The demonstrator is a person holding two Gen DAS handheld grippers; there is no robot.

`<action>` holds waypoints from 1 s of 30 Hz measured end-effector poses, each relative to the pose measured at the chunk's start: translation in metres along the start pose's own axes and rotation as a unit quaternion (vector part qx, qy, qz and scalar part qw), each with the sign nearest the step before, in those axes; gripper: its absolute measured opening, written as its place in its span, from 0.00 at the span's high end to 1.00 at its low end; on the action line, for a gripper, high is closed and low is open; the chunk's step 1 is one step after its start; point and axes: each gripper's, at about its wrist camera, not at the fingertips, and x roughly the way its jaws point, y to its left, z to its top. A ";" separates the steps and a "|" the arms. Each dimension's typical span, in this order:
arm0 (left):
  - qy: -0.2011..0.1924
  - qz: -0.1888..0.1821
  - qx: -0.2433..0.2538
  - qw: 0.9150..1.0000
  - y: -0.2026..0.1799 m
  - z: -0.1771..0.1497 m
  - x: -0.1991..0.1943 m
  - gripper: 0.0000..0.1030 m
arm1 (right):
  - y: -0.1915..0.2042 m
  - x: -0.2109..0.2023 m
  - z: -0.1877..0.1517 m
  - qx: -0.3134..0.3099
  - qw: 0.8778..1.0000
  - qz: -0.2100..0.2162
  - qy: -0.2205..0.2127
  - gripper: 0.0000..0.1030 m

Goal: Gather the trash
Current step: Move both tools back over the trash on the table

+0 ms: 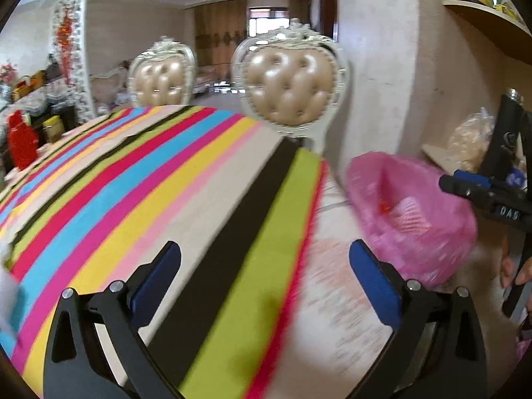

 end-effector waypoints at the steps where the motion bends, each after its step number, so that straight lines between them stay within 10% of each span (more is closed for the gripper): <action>1: -0.002 0.014 0.001 1.000 0.009 -0.004 -0.007 0.05 | 0.010 0.003 0.002 -0.007 1.000 0.008 0.002 0.29; 16: -0.011 0.183 -0.049 0.982 0.137 -0.062 -0.109 0.05 | 0.193 0.034 -0.002 -0.144 0.980 0.134 0.037 0.24; 30: 0.005 0.334 -0.241 0.911 0.307 -0.156 -0.226 0.05 | 0.362 0.047 -0.022 -0.261 0.930 0.249 0.068 0.18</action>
